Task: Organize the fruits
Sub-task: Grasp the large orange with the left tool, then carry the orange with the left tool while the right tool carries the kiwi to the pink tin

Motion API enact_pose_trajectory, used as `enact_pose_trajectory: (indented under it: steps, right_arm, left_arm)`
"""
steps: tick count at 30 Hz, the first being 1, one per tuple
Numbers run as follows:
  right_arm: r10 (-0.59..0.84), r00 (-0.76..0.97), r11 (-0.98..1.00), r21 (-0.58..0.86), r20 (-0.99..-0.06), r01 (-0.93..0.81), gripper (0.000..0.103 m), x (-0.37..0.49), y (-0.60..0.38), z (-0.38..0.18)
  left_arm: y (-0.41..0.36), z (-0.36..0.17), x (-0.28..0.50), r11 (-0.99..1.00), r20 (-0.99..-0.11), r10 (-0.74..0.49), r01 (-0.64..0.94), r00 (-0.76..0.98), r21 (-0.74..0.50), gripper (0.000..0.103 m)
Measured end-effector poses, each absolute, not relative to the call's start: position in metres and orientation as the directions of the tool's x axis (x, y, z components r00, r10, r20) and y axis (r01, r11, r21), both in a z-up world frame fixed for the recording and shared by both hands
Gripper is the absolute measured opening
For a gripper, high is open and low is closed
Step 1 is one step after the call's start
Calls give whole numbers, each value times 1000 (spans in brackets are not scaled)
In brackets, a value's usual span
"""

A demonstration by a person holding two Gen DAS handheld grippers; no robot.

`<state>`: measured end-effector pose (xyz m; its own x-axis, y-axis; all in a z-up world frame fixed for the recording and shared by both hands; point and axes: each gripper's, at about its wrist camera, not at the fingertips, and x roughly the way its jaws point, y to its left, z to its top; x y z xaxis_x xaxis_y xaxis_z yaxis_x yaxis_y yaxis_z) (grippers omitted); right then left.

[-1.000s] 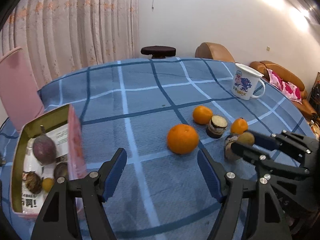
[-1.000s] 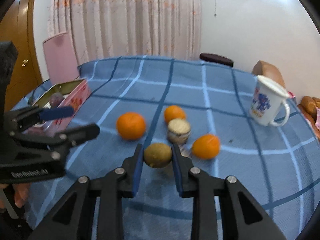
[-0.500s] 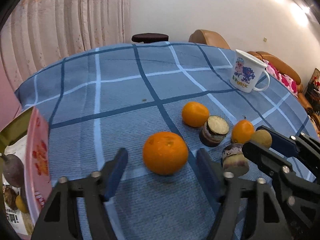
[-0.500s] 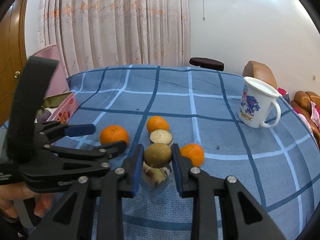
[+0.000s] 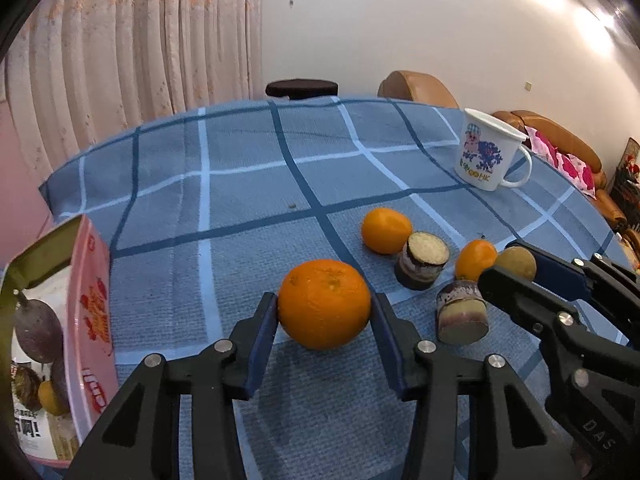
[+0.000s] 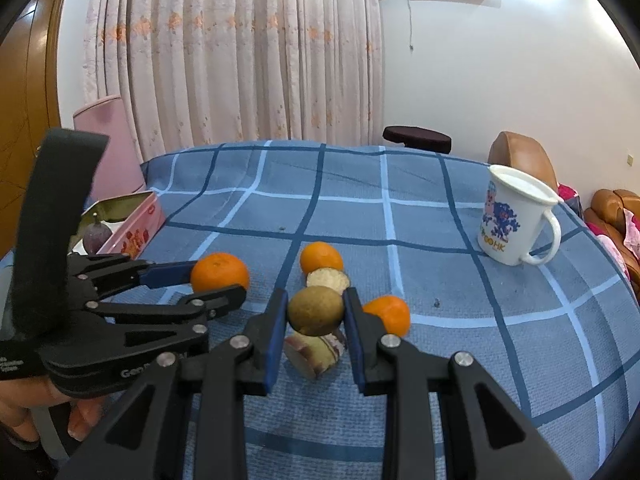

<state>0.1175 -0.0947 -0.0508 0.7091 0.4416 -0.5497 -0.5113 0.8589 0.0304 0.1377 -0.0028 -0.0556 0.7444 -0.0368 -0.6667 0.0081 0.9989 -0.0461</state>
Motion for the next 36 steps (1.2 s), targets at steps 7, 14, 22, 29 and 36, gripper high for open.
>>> enact_pose_trajectory:
  steps: [7,14,22,29,36]
  right_arm:
    - [460,719,852,30,-520,-523,31,112,-96,-48]
    - [472,728,848,30,-497,-529,31,107,-96,-45]
    - [479,734,844,23,-481,-536,31,104,-95,-44]
    - [486,737,842,28,-470,-538,31,103,-96,-43]
    - [498,745,837,22,-444,-547,31,97,-97,-41]
  left_arm:
    - [-6,-49,126,1000,-618,-1,-5,787,-8,49]
    - [-7,-44,120,1000,-583,20,-21,812,5,49]
    - [-10,-41,113,999,-555,34,-27,831,20,49]
    - [-11,-37,107,999,-525,50,-40,850,32,49]
    - [-12,-34,102,998,-499,60,-48,864,37,49]
